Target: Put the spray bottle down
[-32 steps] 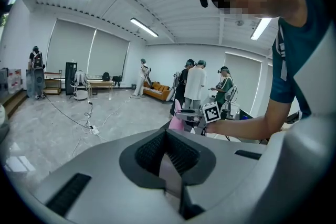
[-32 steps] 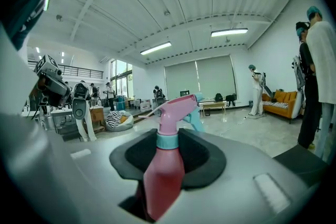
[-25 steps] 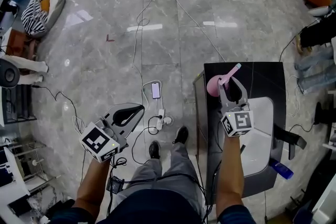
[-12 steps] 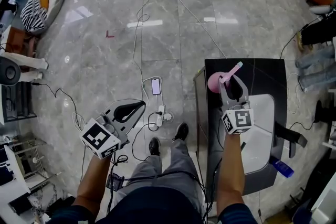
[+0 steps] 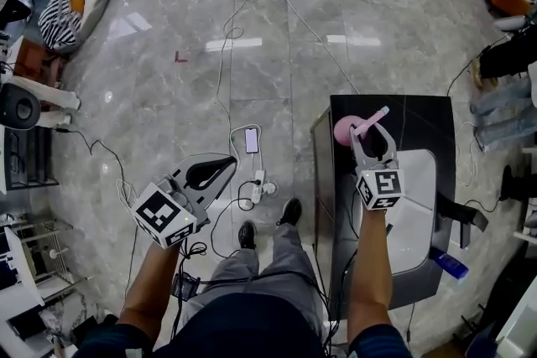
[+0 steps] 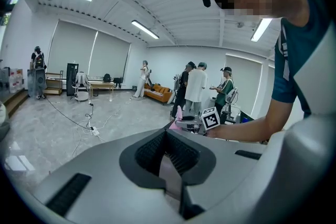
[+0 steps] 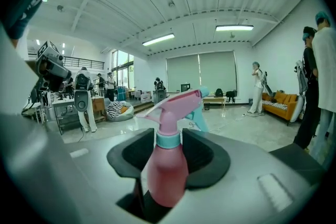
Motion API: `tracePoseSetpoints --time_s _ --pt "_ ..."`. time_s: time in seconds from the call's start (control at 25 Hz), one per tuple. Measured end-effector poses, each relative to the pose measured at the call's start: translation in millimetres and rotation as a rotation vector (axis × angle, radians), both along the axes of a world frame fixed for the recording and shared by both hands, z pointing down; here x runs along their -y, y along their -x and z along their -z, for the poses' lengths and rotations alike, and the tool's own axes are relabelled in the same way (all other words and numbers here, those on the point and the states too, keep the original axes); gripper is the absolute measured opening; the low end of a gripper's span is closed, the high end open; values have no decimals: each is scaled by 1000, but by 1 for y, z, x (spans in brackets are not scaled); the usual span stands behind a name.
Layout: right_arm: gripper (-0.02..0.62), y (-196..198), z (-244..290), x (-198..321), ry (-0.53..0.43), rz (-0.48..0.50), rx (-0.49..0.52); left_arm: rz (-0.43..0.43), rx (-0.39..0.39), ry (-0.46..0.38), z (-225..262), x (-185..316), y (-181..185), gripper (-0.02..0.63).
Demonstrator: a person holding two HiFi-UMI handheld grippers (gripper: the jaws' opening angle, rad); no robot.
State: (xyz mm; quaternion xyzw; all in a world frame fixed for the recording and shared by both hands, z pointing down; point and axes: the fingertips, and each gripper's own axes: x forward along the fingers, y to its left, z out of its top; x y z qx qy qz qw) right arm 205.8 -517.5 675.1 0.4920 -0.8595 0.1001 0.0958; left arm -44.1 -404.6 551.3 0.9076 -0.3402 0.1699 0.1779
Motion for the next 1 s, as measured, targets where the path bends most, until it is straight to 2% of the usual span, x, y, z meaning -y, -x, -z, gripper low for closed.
tracePoseSetpoints --time_s 0.16,0.28,0.48,0.6,0.64,0.76,1.0 --pt "211 0 -3 -10 59 -2 -7 6 -5 -22 18 -12 7 6" --pt "214 -3 3 -23 93 -13 -21 12 -12 -45 32 -22 12 6" --pt "224 -29 25 -65 162 -131 -42 9 -32 -95 62 -35 19 6" --pt "221 -35 58 -101 154 -186 -25 10 -38 -120 79 -48 32 6" --pt "202 -30 74 -113 140 -184 -25 6 -36 -128 86 -53 38 6" --pt "117 0 135 -146 74 -122 -12 7 -31 -157 108 -69 60 6" --pt "45 71 262 -204 -80 45 30 20 -48 -217 150 -105 94 6"
